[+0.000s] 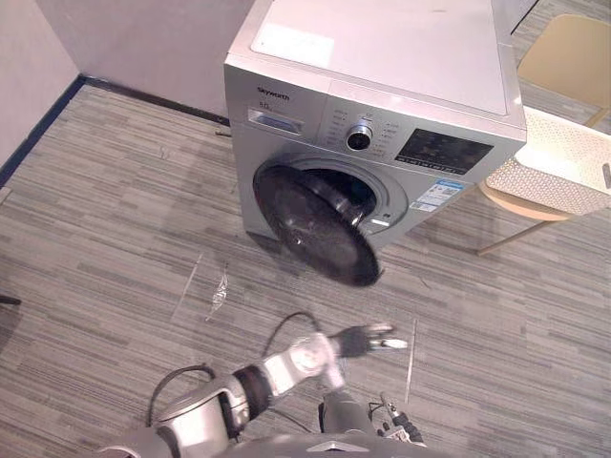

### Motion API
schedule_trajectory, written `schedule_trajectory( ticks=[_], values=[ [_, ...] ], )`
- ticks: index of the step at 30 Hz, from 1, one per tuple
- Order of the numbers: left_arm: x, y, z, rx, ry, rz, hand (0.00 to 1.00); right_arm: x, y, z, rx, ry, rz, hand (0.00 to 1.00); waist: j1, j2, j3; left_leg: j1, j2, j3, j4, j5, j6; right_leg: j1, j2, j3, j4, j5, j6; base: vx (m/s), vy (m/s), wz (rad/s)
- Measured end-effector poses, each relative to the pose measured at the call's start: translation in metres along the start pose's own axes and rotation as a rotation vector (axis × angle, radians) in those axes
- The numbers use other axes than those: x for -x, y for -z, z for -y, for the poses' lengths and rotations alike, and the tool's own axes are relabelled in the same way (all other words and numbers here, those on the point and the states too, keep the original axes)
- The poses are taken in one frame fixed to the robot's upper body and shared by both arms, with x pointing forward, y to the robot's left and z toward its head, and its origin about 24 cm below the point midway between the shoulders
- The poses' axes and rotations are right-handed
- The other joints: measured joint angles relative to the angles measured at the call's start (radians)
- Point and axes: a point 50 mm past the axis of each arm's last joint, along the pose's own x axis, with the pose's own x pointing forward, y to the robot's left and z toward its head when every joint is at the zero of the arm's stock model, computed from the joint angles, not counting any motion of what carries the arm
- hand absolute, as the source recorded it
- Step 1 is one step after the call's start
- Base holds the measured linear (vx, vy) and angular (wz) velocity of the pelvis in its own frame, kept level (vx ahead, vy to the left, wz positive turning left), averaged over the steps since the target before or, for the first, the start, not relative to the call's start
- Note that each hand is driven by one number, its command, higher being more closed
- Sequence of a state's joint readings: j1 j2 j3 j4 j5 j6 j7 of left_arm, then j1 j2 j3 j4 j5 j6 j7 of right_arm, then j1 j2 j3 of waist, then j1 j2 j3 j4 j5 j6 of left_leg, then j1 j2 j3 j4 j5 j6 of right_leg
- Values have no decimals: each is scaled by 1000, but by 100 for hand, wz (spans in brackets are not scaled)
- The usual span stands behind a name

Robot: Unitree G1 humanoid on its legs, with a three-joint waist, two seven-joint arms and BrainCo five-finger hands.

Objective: Pick up the laundry basket with both hands and put the clothes into the washing machine.

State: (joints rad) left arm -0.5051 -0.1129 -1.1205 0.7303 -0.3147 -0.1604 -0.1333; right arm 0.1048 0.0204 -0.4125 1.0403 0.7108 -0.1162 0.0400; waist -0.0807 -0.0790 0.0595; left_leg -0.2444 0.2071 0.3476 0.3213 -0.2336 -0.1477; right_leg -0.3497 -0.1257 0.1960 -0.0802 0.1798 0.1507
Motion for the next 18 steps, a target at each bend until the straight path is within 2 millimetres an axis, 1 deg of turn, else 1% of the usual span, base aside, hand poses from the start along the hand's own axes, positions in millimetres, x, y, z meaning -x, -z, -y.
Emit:
schedule_trajectory(
  ticks=[2, 5, 7, 10, 13, 16, 17, 18],
  values=[
    [-8, -30, 2, 15, 31, 109, 0, 0, -3, 5, 4, 12, 15, 0, -10, 3, 1, -1, 14, 12, 28, -24, -1, 1, 9, 17, 0, 1, 10, -60, -48, -24],
    [-9, -50, 5, 39, 51, 193, 0, 2, -5, 16, -18, 48, 24, 0, -20, 4, 1, -1, 17, 14, 44, -36, -1, 3, 10, 25, 0, 2, 18, -63, -40, -9],
    [-9, -55, 6, 56, 56, 219, 0, 5, -3, 25, -22, 72, 19, 0, -20, 4, 1, 4, 17, 15, 46, -40, 1, 9, 10, 26, 0, 2, 20, -66, -40, -2],
    [-8, -59, 4, 63, 47, 235, 0, 7, -1, 31, -43, 96, 16, 0, -21, 4, 1, 12, 19, 14, 46, -40, 1, 18, 10, 26, 0, 3, 20, -35, -23, 1],
    [-7, -59, -1, 82, 23, 242, 0, 7, -1, 35, -57, 114, 15, 0, -24, 12, 6, 18, 21, 6, 42, -43, 5, 37, 10, 17, 0, 0, 23, -78, -48, 7],
    [-6, -56, -2, 104, 12, 239, 0, 8, 1, 38, -65, 125, 7, 0, -21, 22, 8, 14, 21, -7, 40, -44, 8, 40, 10, 8, 0, -2, 25, -62, -52, 10],
    [-5, -53, -1, 114, 9, 233, 0, 8, 1, 37, -69, 124, 3, 0, -21, 29, 9, 14, 20, -14, 39, -35, -4, 44, 10, 3, 0, -2, 25, -34, -50, 14],
    [-3, -47, -4, 127, -7, 218, 0, 6, -2, 35, -68, 119, 6, 0, -26, 38, 14, 22, 18, -21, 33, -30, -5, 56, 9, -6, 0, -2, 25, -31, -48, 16]
  ],
)
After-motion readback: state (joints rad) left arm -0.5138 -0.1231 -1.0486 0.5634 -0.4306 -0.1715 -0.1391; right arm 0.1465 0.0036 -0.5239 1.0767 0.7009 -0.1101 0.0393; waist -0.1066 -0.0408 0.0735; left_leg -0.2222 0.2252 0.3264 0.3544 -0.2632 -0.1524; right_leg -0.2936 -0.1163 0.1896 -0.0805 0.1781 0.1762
